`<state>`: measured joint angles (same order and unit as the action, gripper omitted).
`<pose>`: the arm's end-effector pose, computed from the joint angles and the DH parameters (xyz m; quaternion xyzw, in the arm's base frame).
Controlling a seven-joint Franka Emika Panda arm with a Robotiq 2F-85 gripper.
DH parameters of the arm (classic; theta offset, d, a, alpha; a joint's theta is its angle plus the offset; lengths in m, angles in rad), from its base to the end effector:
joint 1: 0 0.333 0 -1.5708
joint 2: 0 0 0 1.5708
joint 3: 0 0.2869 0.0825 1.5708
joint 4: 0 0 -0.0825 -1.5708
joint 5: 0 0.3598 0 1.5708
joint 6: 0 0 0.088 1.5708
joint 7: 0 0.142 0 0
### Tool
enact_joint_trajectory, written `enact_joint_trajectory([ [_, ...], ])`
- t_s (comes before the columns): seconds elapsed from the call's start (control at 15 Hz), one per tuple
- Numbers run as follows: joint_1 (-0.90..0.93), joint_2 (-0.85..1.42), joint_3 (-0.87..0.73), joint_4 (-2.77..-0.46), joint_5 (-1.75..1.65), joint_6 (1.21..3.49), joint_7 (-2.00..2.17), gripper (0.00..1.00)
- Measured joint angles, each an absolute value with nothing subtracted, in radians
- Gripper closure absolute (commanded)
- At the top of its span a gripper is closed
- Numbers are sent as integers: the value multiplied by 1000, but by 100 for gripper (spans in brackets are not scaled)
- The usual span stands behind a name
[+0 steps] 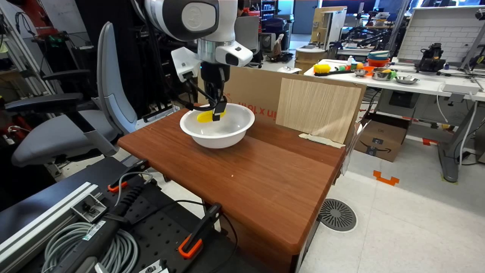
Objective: Pick up the yellow object and put it in the bowl
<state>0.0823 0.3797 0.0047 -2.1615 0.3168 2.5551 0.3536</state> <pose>0.5423 0.0490 0.1780 -0.9612 0.2610 0.0129 0.0884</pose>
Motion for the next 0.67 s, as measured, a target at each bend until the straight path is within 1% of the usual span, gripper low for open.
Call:
enact_joint_trajectory([
  [0.07,81,378,-4,-2168,316,2556,362,44],
  [0.2,80,377,-19,-2179,316,2568,375,31],
  [0.4,76,364,-26,-2188,316,2574,383,7],
  [0.47,76,351,-26,-2193,316,2574,387,1],
  [0.6,76,314,-27,-2209,316,2573,392,0],
  [0.67,76,288,-27,-2222,317,2573,393,4],
])
